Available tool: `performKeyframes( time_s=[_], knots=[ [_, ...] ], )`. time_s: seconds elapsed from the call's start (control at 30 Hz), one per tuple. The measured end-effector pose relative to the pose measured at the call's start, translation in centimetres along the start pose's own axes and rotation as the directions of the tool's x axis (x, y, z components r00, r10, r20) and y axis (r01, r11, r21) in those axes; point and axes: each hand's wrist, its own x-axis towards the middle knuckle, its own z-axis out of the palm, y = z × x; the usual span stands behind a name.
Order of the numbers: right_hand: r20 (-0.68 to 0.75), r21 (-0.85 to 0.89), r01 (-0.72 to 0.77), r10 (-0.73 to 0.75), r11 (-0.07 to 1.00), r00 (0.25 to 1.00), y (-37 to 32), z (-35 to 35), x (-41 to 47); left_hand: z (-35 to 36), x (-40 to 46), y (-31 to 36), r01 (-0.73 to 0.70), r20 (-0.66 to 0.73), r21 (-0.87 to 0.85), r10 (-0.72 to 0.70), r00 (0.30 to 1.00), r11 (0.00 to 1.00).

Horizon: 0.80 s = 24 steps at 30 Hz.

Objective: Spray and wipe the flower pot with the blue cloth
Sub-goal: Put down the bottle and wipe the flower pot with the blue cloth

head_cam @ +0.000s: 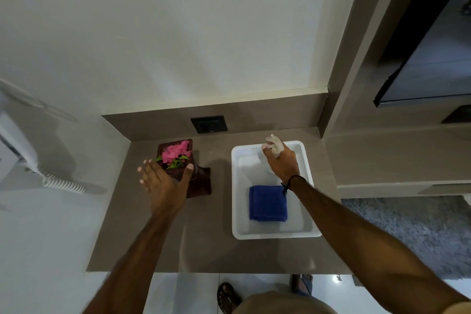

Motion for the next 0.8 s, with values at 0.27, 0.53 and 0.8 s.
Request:
performKeyframes(
  time_s=[0.27, 0.53, 0.8],
  knots=[
    [0.049, -0.076, -0.160, 0.164, 0.984, 0.985, 2.2, -0.2, -2.3, 0.3, 0.4, -0.4, -0.022, -0.033, -0.012, 0.021, 0.999, 1.000],
    [0.157, -0.374, -0.287, 0.365, 0.882, 0.918, 5.3, 1.6, -5.8, 0.6, 0.3, -0.3, -0.017, -0.069, -0.005, 0.017, 0.997, 1.000],
    [0.459, -0.120, -0.470, 0.469, 0.874, 0.754, 1.9, 1.1, -4.1, 0.4, 0.2, -0.3, -0.013, -0.059, -0.030, 0.011, 0.998, 0.999]
  ],
)
